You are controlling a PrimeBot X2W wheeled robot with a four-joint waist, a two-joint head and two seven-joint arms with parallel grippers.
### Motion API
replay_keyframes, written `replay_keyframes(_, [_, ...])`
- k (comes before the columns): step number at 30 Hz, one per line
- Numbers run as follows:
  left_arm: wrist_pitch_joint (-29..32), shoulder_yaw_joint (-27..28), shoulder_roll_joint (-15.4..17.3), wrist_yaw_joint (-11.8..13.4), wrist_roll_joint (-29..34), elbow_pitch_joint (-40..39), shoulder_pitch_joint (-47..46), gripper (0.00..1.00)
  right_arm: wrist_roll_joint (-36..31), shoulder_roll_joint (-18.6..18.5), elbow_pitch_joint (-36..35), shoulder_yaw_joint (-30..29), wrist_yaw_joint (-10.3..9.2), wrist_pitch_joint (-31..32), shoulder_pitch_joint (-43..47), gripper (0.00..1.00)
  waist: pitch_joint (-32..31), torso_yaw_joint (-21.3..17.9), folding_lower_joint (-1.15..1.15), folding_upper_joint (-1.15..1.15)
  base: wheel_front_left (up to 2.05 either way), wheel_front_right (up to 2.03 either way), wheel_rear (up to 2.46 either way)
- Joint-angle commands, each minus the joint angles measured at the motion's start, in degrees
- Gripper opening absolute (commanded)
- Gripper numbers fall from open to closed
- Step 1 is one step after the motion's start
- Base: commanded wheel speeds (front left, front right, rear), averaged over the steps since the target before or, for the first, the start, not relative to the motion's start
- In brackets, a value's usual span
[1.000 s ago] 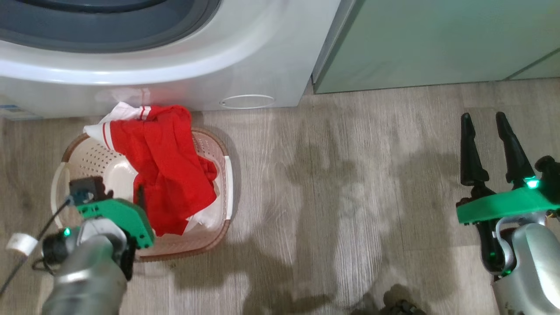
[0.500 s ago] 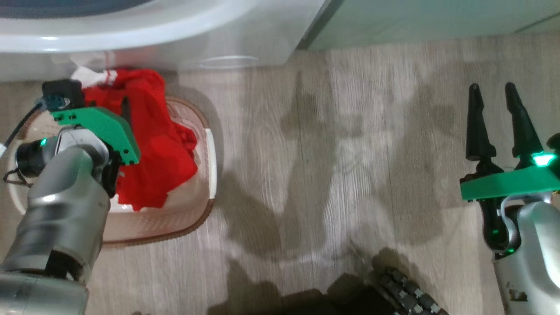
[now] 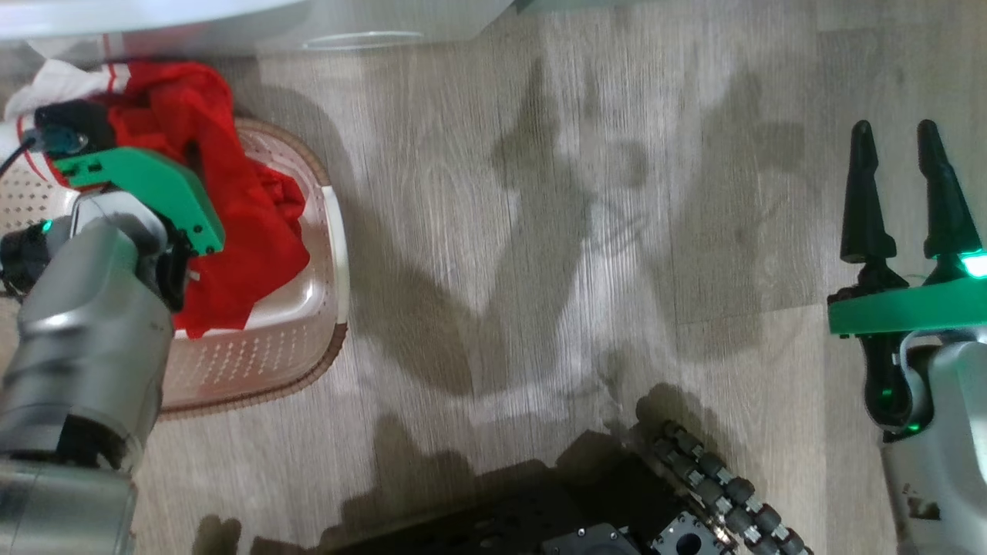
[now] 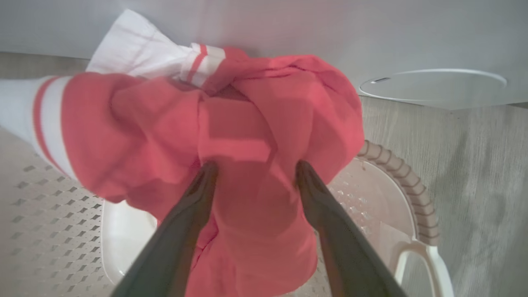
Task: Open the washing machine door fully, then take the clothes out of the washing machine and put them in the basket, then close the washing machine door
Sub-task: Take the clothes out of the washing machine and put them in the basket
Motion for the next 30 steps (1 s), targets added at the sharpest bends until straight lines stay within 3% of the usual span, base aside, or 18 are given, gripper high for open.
replay_keyframes(1, [0.70, 1.35, 2.33, 0.39, -0.43, -0.61, -0.43, 1.00, -0.06, -1.05, -1.77, 0.28, -0.04, -0.36, 1.46, 1.00, 1.36, 0.47, 0.00, 0.00, 0.00, 0.00, 0.00])
replay_keyframes(9, [0.78, 2.18, 2.67, 3.14, -1.53, -0.61, -1.06, 1.00, -0.34, -1.42, -2.12, 0.15, -0.04, -0.36, 1.64, 1.00, 2.54, 1.22, 0.00, 0.00, 0.00, 0.00, 0.00])
replay_keyframes(14, [0.18, 1.38, 1.58, -0.43, -1.78, -0.61, -2.08, 0.96, -0.43, -2.16, -2.47, -0.15, -0.04, -0.36, 1.60, 1.00, 3.24, 1.83, 0.00, 0.00, 0.00, 0.00, 0.00])
replay_keyframes(16, [-0.63, 0.84, 1.16, -1.37, -1.52, -0.61, -2.70, 0.18, -0.50, -2.55, -2.64, -0.38, -0.04, -0.36, 1.60, 1.00, 3.66, 2.08, 0.00, 0.00, 0.00, 0.00, 0.00])
replay_keyframes(17, [-0.88, 0.63, 0.97, -1.70, -1.46, -0.61, -2.89, 0.00, -0.50, -2.71, -2.73, -0.58, -0.04, -0.36, 1.64, 1.00, 3.78, 2.23, 0.00, 0.00, 0.00, 0.00, 0.00])
replay_keyframes(23, [-2.97, -0.86, -0.08, -2.73, -0.70, -0.61, -2.36, 0.00, -0.79, -3.20, -2.48, -1.71, -0.04, -0.36, 2.34, 1.00, 2.91, 3.54, 0.00, 0.00, 0.00, 0.00, 0.00])
replay_keyframes(30, [-9.14, -2.08, -0.70, -3.29, -0.02, -0.61, 2.10, 0.00, -0.97, -2.95, -0.98, -0.55, -0.04, -0.36, 3.21, 1.00, -3.08, 5.22, 0.00, 0.00, 0.00, 0.00, 0.00])
